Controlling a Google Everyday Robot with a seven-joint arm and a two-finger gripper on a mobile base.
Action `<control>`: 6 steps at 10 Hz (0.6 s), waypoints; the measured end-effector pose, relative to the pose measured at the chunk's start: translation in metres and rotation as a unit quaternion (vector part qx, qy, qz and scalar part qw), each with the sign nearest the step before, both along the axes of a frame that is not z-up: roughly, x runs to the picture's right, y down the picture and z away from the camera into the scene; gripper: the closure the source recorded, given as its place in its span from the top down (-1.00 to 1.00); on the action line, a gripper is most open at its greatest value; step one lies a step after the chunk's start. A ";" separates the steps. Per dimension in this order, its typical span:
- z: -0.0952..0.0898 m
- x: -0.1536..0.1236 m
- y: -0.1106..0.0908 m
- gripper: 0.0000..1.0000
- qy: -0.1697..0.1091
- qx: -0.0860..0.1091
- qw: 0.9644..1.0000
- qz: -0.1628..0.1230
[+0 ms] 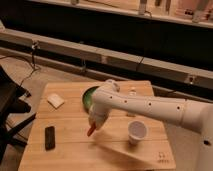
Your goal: Place the pepper in the ceramic bowl
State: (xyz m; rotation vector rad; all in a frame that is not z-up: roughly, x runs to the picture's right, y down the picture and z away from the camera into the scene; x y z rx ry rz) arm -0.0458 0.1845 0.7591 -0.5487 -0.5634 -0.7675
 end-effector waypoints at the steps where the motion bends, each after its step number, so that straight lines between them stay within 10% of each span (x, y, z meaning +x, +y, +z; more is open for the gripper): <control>1: -0.005 0.004 -0.008 -0.99 -0.001 0.004 1.000 0.006; 6: -0.008 0.018 -0.035 -0.99 -0.007 0.016 0.999 0.028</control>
